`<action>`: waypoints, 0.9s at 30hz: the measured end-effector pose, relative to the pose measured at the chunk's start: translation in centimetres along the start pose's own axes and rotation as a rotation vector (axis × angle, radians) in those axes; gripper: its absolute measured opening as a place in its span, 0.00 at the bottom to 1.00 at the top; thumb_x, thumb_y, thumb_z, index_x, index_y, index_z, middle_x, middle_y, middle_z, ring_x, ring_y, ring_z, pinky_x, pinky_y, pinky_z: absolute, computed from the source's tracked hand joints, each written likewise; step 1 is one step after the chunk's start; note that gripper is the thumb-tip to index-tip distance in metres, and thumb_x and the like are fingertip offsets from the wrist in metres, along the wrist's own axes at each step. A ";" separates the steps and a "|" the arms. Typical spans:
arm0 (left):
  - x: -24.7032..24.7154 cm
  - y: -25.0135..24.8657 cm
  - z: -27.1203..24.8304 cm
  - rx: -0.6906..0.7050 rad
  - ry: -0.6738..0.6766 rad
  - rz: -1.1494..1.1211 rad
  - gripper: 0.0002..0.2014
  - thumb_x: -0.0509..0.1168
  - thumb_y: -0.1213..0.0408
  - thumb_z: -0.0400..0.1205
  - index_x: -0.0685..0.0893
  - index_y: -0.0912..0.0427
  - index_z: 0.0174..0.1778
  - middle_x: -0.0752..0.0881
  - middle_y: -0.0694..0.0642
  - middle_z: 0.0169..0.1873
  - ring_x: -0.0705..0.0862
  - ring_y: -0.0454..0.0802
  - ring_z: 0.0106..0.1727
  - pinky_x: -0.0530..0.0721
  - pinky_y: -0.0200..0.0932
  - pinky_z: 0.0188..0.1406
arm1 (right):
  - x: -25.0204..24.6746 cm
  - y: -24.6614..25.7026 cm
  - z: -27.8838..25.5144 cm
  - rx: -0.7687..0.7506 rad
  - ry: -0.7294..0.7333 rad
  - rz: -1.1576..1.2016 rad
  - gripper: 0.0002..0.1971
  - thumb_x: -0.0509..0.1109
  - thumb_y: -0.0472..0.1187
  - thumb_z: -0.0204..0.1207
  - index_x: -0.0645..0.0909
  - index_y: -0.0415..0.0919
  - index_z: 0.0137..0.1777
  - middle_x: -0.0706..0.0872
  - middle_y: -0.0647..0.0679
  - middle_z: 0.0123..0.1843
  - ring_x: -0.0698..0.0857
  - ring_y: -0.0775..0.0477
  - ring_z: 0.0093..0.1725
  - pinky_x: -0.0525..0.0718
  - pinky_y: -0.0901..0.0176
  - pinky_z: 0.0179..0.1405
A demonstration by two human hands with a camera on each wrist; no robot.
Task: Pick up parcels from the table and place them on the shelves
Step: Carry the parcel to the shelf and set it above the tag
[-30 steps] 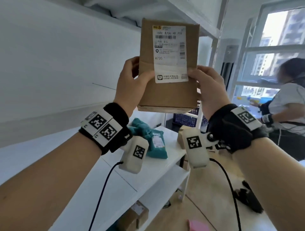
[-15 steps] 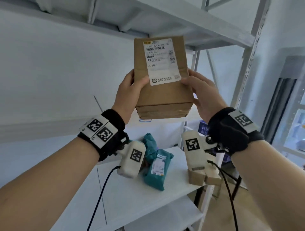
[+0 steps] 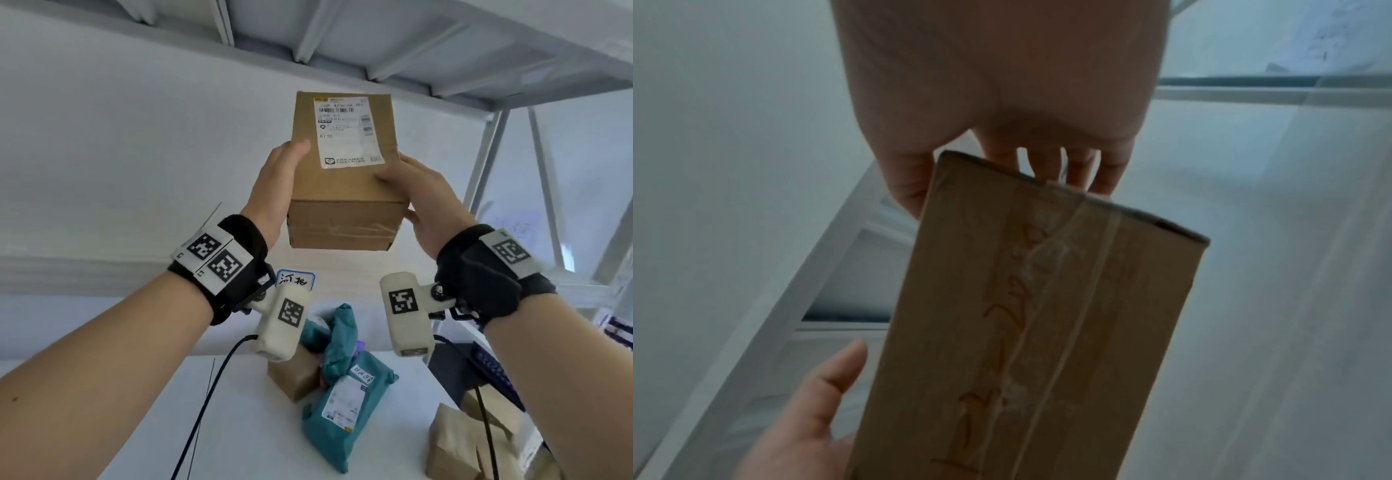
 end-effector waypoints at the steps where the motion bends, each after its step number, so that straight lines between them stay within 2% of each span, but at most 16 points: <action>1: -0.2 0.4 0.3 -0.021 -0.023 0.016 0.42 0.59 0.33 0.63 0.78 0.49 0.73 0.82 0.49 0.70 0.77 0.51 0.74 0.69 0.57 0.77 | 0.2 -0.5 0.6 0.021 0.018 0.002 0.18 0.64 0.41 0.78 0.82 0.52 0.66 0.90 0.60 0.52 0.86 0.62 0.43 0.79 0.72 0.36; 3: -0.7 0.5 0.5 -0.053 -0.066 0.053 0.38 0.59 0.34 0.69 0.79 0.50 0.72 0.85 0.48 0.66 0.80 0.48 0.70 0.72 0.50 0.74 | 0.7 -1.3 1.7 0.079 0.055 0.005 0.17 0.66 0.42 0.78 0.82 0.49 0.66 0.89 0.58 0.51 0.85 0.60 0.43 0.79 0.70 0.37; 4: -1.1 0.5 0.6 -0.057 -0.085 0.066 0.32 0.57 0.37 0.74 0.82 0.53 0.69 0.89 0.45 0.56 0.85 0.42 0.61 0.78 0.40 0.64 | 1.0 -1.6 2.1 0.111 0.072 0.007 0.17 0.67 0.43 0.77 0.82 0.49 0.66 0.88 0.57 0.50 0.85 0.59 0.43 0.79 0.68 0.38; 5: -1.4 0.6 0.9 -0.062 -0.093 0.067 0.25 0.55 0.41 0.80 0.85 0.55 0.60 0.90 0.41 0.42 0.87 0.35 0.46 0.81 0.31 0.47 | 1.3 -2.0 2.5 0.144 0.092 0.007 0.16 0.67 0.44 0.77 0.82 0.48 0.65 0.88 0.57 0.50 0.84 0.58 0.44 0.79 0.67 0.39; 6: -1.8 0.6 1.1 -0.069 -0.101 0.071 0.21 0.53 0.45 0.84 0.87 0.53 0.49 0.88 0.38 0.30 0.85 0.31 0.31 0.79 0.26 0.32 | 1.5 -2.2 2.7 0.174 0.111 0.003 0.16 0.68 0.45 0.77 0.82 0.48 0.64 0.87 0.56 0.50 0.84 0.57 0.45 0.79 0.65 0.41; 7: -2.0 0.6 1.1 -0.074 -0.111 0.083 0.20 0.51 0.46 0.85 0.85 0.51 0.43 0.86 0.38 0.23 0.82 0.30 0.22 0.76 0.23 0.21 | 1.7 -2.5 3.0 0.200 0.128 0.000 0.16 0.68 0.47 0.76 0.82 0.47 0.63 0.86 0.55 0.50 0.83 0.56 0.47 0.79 0.64 0.43; 8: -2.2 0.6 1.1 -0.072 -0.114 0.098 0.19 0.51 0.46 0.85 0.84 0.49 0.41 0.85 0.38 0.20 0.81 0.30 0.18 0.74 0.22 0.18 | 2.0 -2.6 3.2 0.222 0.139 0.000 0.16 0.69 0.47 0.75 0.81 0.47 0.63 0.86 0.54 0.50 0.82 0.54 0.48 0.79 0.62 0.45; 9: -2.2 0.5 1.1 -0.075 -0.114 0.111 0.19 0.51 0.46 0.85 0.84 0.49 0.42 0.85 0.39 0.20 0.81 0.30 0.18 0.76 0.24 0.19 | 2.1 -2.8 3.4 0.239 0.145 0.003 0.17 0.69 0.47 0.74 0.81 0.47 0.62 0.85 0.53 0.50 0.82 0.53 0.49 0.79 0.61 0.46; 11: -2.3 0.7 1.1 -0.112 -0.123 0.127 0.17 0.53 0.45 0.84 0.83 0.47 0.42 0.85 0.39 0.23 0.82 0.32 0.20 0.78 0.32 0.27 | 2.4 -3.0 3.8 0.262 0.151 0.008 0.16 0.69 0.46 0.73 0.81 0.47 0.60 0.84 0.53 0.48 0.81 0.51 0.50 0.80 0.58 0.49; 14: -2.3 1.1 1.2 -0.161 -0.119 0.152 0.13 0.57 0.46 0.82 0.85 0.45 0.42 0.87 0.45 0.35 0.84 0.40 0.34 0.78 0.38 0.39 | 2.5 -3.4 4.2 0.285 0.173 -0.003 0.12 0.69 0.45 0.73 0.80 0.47 0.55 0.82 0.51 0.47 0.81 0.48 0.51 0.81 0.53 0.56; 16: -2.0 1.3 1.2 -0.177 -0.108 0.156 0.12 0.60 0.47 0.81 0.86 0.46 0.44 0.88 0.48 0.40 0.85 0.45 0.41 0.79 0.41 0.44 | 2.4 -3.4 4.4 0.295 0.187 -0.015 0.10 0.68 0.46 0.73 0.79 0.48 0.53 0.81 0.50 0.47 0.81 0.47 0.51 0.81 0.54 0.52; 18: -1.8 1.6 1.2 -0.185 -0.104 0.152 0.11 0.61 0.49 0.81 0.87 0.47 0.45 0.89 0.49 0.41 0.86 0.49 0.44 0.81 0.45 0.50 | 2.4 -3.5 4.6 0.308 0.196 -0.031 0.10 0.68 0.48 0.74 0.79 0.48 0.54 0.81 0.50 0.45 0.80 0.47 0.48 0.80 0.58 0.43; 20: -1.7 1.9 1.2 -0.196 -0.105 0.150 0.11 0.63 0.51 0.79 0.89 0.49 0.46 0.90 0.51 0.42 0.86 0.52 0.47 0.82 0.50 0.57 | 2.3 -3.7 4.7 0.326 0.205 -0.040 0.11 0.68 0.49 0.74 0.79 0.47 0.54 0.81 0.50 0.44 0.80 0.48 0.44 0.79 0.59 0.39; 24: -1.4 2.3 1.1 -0.231 -0.114 0.150 0.13 0.64 0.47 0.76 0.90 0.49 0.46 0.89 0.52 0.41 0.86 0.54 0.46 0.82 0.52 0.58 | 2.0 -4.2 5.0 0.348 0.231 -0.030 0.09 0.68 0.51 0.74 0.80 0.48 0.49 0.81 0.50 0.43 0.81 0.48 0.41 0.81 0.59 0.41; 27: -1.5 2.6 1.3 -0.263 -0.142 0.159 0.14 0.64 0.46 0.75 0.89 0.50 0.44 0.88 0.53 0.42 0.85 0.55 0.48 0.81 0.52 0.59 | 2.0 -4.6 5.4 0.350 0.247 -0.031 0.12 0.67 0.52 0.73 0.81 0.48 0.52 0.81 0.50 0.41 0.82 0.48 0.41 0.82 0.57 0.45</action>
Point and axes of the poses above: each hand's wrist, its own z-axis towards the middle knuckle, its own x-axis out of the palm, y = z × x, the point moved 3 cm from there along z, towards the middle knuckle
